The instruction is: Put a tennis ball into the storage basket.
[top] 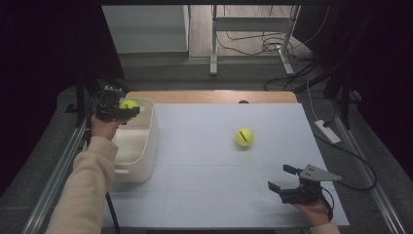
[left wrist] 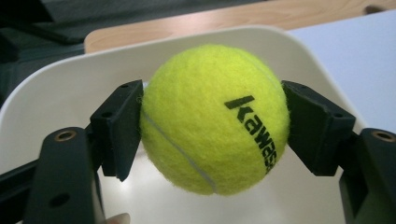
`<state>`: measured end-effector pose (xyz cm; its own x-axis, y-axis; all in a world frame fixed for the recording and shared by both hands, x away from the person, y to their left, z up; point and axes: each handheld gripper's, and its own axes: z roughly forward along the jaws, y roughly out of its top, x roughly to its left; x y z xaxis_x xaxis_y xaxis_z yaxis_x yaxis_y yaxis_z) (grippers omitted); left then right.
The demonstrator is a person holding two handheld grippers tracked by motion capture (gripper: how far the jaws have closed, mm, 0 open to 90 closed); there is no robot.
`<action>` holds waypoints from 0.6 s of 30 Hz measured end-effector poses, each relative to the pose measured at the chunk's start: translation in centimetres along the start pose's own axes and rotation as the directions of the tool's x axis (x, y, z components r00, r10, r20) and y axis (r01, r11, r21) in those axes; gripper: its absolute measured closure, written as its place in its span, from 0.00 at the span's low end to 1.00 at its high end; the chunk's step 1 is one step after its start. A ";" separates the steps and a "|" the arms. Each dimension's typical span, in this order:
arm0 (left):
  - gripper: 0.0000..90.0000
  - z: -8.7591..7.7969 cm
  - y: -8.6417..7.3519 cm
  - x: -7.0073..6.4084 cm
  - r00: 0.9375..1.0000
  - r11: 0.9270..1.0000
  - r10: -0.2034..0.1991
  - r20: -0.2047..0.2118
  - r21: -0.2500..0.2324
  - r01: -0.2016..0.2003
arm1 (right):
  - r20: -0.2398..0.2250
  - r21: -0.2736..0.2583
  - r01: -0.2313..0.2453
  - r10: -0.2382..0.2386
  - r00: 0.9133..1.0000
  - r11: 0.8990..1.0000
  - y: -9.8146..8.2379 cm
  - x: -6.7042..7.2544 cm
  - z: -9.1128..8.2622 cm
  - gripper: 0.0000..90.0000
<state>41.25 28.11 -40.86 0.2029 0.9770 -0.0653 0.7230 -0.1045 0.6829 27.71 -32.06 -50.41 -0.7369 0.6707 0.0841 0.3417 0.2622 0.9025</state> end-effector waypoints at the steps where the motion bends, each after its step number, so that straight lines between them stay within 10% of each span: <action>1: 0.30 0.0 0.0 0.0 1.000 1.000 0.000 0.000 0.000 0.000 | 0.000 0.000 0.000 0.000 1.000 1.000 0.0 0.0 0.0 0.08; 18: 0.23 0.1 -0.1 0.4 1.000 1.000 -0.011 -0.021 0.014 0.011 | 0.000 0.000 -0.001 0.001 1.000 1.000 0.0 0.0 0.0 0.08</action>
<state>41.30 28.44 -41.07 0.1814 0.9817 -0.0573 0.7341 -0.0964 0.6721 27.74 -32.07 -50.43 -0.7367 0.6708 0.0853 0.3426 0.2616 0.9023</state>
